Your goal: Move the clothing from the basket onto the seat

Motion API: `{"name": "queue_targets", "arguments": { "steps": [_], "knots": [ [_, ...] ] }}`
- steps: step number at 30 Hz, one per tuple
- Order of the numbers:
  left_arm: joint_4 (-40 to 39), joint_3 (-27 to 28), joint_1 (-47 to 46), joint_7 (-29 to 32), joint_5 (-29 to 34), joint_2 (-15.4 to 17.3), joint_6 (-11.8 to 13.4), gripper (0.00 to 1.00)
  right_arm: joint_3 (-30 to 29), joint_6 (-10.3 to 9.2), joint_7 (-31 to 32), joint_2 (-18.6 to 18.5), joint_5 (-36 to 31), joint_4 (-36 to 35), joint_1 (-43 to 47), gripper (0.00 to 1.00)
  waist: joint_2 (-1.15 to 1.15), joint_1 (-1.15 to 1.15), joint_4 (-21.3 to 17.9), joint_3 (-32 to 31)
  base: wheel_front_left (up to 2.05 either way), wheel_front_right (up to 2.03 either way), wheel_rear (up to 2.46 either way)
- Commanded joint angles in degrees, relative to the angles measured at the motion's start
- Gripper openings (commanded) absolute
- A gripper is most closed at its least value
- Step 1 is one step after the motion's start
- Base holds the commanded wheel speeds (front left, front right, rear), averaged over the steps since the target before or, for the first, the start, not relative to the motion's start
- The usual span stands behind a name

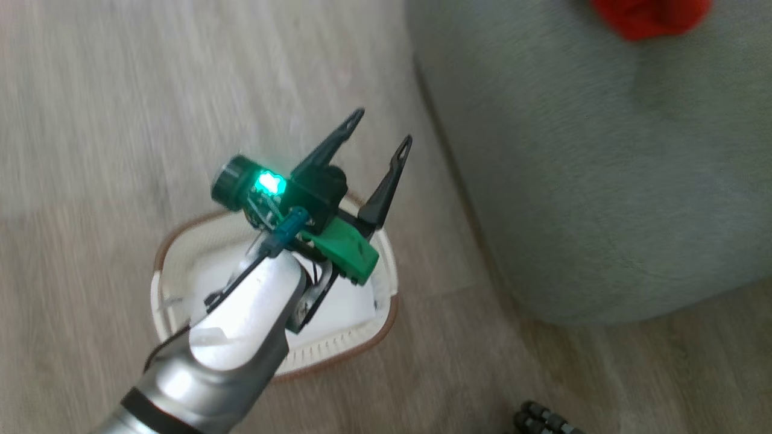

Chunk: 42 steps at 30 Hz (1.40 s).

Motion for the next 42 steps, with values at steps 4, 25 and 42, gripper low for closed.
{"name": "queue_targets", "arguments": {
  "steps": [4,25,42],
  "knots": [
    [-6.3,1.4,-3.2,1.2,1.5,2.2,1.3,1.0,-4.3,-0.02,0.3,-3.9,-2.8,2.9,-7.2,0.0,0.0,-0.01,6.1,9.2,0.0,0.0,0.0],
    [-8.4,0.3,-3.0,1.3,1.7,3.6,2.3,1.0,-22.0,-0.02,-3.4,-2.6,-15.6,17.5,1.4,0.0,0.0,-0.01,7.4,13.9,0.0,0.0,0.0],
    [-6.5,1.8,1.0,0.2,-1.8,3.9,3.9,1.0,-15.0,-0.02,-3.5,2.0,-9.1,4.8,16.5,1.0,0.0,-0.01,4.3,5.1,0.0,0.0,0.0]
  ]
}}
